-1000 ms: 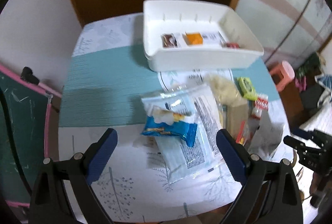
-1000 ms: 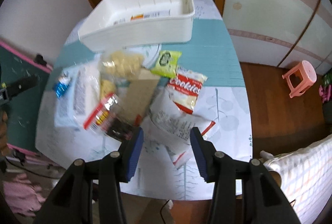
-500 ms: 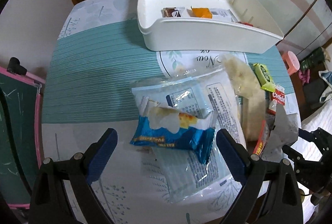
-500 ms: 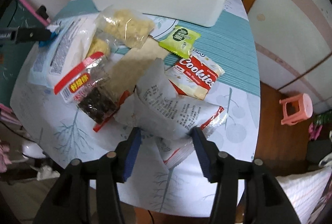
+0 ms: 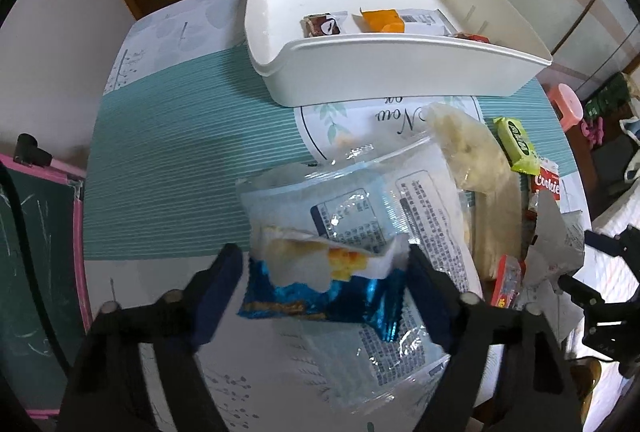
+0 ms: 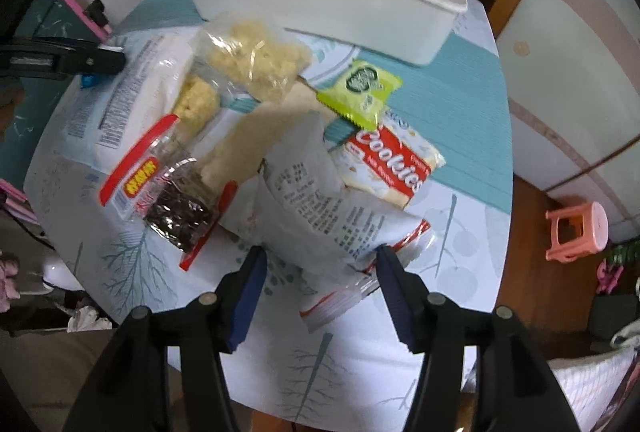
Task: Organize snacks
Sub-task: 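Grasp the blue biscuit pack with the left tool while the right tool grasps the white Cookies bag, then carry both packs over the white tray and open the left tool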
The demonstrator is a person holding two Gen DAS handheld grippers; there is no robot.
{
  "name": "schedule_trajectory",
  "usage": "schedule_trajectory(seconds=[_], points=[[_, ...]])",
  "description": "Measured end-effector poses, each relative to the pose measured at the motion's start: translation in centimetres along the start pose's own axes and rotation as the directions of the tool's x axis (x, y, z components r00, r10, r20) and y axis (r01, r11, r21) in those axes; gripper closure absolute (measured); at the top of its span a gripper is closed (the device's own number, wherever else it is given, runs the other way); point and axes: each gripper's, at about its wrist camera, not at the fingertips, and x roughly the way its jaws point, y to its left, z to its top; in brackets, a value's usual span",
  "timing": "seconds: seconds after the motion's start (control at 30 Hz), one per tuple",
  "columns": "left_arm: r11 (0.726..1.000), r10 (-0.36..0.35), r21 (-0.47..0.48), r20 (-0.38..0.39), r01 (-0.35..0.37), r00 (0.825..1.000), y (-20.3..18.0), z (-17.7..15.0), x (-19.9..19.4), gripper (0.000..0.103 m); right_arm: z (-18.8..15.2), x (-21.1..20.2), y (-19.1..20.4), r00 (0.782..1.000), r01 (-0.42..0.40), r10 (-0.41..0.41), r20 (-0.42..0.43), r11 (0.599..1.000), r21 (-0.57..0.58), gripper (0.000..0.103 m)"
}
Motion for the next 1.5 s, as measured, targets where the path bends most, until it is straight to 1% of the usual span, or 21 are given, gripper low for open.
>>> schedule_trajectory(seconds=[0.07, 0.13, 0.23, 0.3, 0.37, 0.4, 0.43, 0.47, 0.5, 0.53, 0.6, 0.67, 0.77, 0.97, 1.07, 1.17, 1.27, 1.4, 1.5], points=[[1.000, -0.006, -0.004, -0.001, 0.006, 1.000, 0.0, 0.1, -0.1, 0.030, 0.2, -0.8, 0.3, 1.000, 0.008, -0.007, 0.029, 1.000, -0.030, 0.034], [1.000, -0.006, -0.006, 0.000, 0.006, 1.000, 0.0, 0.1, -0.1, 0.032, 0.3, -1.0, 0.5, 0.999, 0.015, -0.012, 0.047, 0.998, -0.060, 0.030], [1.000, -0.009, -0.010, 0.004, 0.009, 1.000, 0.1, 0.1, -0.3, 0.037, 0.7, -0.6, 1.2, 0.999, 0.020, -0.015, 0.043, 0.993, -0.116, 0.030], [1.000, -0.007, -0.013, 0.011, 0.007, 1.000, 0.1, 0.1, -0.4, 0.045, 0.9, 0.2, 1.8, 0.999, 0.029, -0.024, 0.033, 0.988, -0.151, 0.030], [1.000, -0.009, -0.017, 0.016, 0.009, 1.000, 0.2, 0.2, -0.6, 0.048, 1.0, 0.6, 2.4, 0.998, 0.063, -0.057, 0.042, 0.982, -0.179, 0.030], [1.000, -0.012, -0.018, 0.018, 0.013, 1.000, 0.2, 0.2, -0.7, 0.050, 1.0, 0.8, 2.6, 0.997, 0.068, -0.062, 0.039, 0.979, -0.190, 0.030], [1.000, -0.012, -0.015, 0.019, 0.012, 1.000, 0.2, 0.3, -0.8, 0.051, 1.1, 1.1, 2.7, 0.997, 0.071, -0.066, 0.034, 0.978, -0.195, 0.034], [1.000, -0.009, -0.012, 0.021, 0.009, 1.000, 0.2, 0.3, -0.8, 0.052, 1.1, 1.3, 2.8, 0.997, 0.071, -0.067, 0.026, 0.978, -0.197, 0.045], [1.000, -0.006, -0.008, 0.024, 0.006, 1.000, 0.2, 0.3, -0.9, 0.054, 1.3, 1.6, 2.7, 0.997, 0.074, -0.073, 0.012, 0.977, -0.200, 0.052], [1.000, -0.003, -0.005, 0.026, 0.003, 1.000, 0.2, 0.2, -1.0, 0.054, 1.3, 1.9, 2.7, 0.997, 0.078, -0.080, 0.000, 0.976, -0.203, 0.057], [1.000, 0.002, -0.005, 0.033, -0.002, 0.999, 0.1, 0.2, -1.1, 0.056, 1.2, 1.8, 2.6, 0.997, 0.076, -0.076, 0.009, 0.976, -0.202, 0.059], [1.000, 0.003, -0.010, 0.038, -0.003, 0.999, 0.2, 0.2, -1.3, 0.057, 1.1, 1.6, 2.4, 0.997, 0.076, -0.075, 0.012, 0.978, -0.195, 0.064], [1.000, 0.008, -0.019, 0.050, -0.007, 0.999, 0.3, 0.3, -2.0, 0.058, 1.2, 1.0, 1.9, 0.999, 0.040, -0.039, 0.008, 0.986, -0.163, 0.068], [0.999, 0.003, -0.034, 0.088, 0.000, 0.996, 0.7, 0.7, -4.4, 0.059, 1.2, -1.1, 1.5, 0.999, -0.003, 0.008, 0.043, 0.993, -0.117, 0.069], [1.000, -0.004, -0.022, 0.118, 0.007, 0.993, 0.1, 1.2, -6.2, 0.059, 1.6, -2.6, 1.2, 0.997, -0.024, 0.030, 0.069, 0.995, -0.094, 0.069], [1.000, -0.013, 0.003, 0.162, 0.013, 0.987, -0.8, 2.0, -8.6, 0.059, 2.5, -4.7, 0.9, 0.992, -0.051, 0.060, 0.108, 0.995, -0.081, 0.069], [0.999, -0.023, 0.027, 0.216, 0.017, 0.976, -1.7, 3.4, -11.3, 0.059, 3.9, -7.6, 0.4, 0.982, -0.073, 0.083, 0.169, 0.995, -0.067, 0.069], [0.998, -0.033, 0.053, 0.299, 0.018, 0.954, -2.9, 6.3, -14.9, 0.059, 6.3, -11.3, -0.8, 0.962, -0.108, 0.109, 0.252, 0.994, -0.019, 0.068], [0.998, -0.039, 0.058, 0.348, 0.019, 0.937, -3.5, 8.6, -17.1, 0.059, 8.7, -13.5, -2.3, 0.947, -0.122, 0.105, 0.303, 0.992, 0.038, 0.068]])
